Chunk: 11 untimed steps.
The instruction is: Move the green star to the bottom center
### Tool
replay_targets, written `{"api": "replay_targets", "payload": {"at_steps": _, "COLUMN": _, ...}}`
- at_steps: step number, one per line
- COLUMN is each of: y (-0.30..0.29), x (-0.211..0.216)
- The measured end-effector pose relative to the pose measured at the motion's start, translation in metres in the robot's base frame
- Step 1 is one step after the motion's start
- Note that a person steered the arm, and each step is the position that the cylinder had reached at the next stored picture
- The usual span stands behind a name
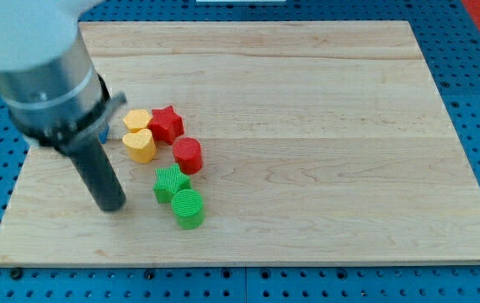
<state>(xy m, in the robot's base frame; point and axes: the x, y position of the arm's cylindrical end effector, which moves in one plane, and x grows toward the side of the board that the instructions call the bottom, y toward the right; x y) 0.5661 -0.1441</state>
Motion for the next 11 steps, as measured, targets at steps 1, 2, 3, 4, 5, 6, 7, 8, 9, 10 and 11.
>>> {"api": "replay_targets", "payload": {"at_steps": 1, "y": 0.044, "x": 0.021}}
{"api": "replay_targets", "payload": {"at_steps": 2, "y": 0.122, "x": 0.012}}
{"api": "replay_targets", "payload": {"at_steps": 3, "y": 0.169, "x": -0.005}}
{"api": "replay_targets", "payload": {"at_steps": 4, "y": 0.203, "x": -0.003}}
{"api": "replay_targets", "payload": {"at_steps": 5, "y": 0.190, "x": -0.001}}
{"api": "replay_targets", "payload": {"at_steps": 6, "y": 0.190, "x": 0.020}}
{"api": "replay_targets", "payload": {"at_steps": 7, "y": 0.123, "x": 0.019}}
{"api": "replay_targets", "payload": {"at_steps": 8, "y": 0.033, "x": 0.003}}
{"api": "replay_targets", "payload": {"at_steps": 9, "y": -0.010, "x": 0.000}}
{"api": "replay_targets", "payload": {"at_steps": 10, "y": -0.010, "x": -0.024}}
{"api": "replay_targets", "payload": {"at_steps": 11, "y": 0.012, "x": -0.042}}
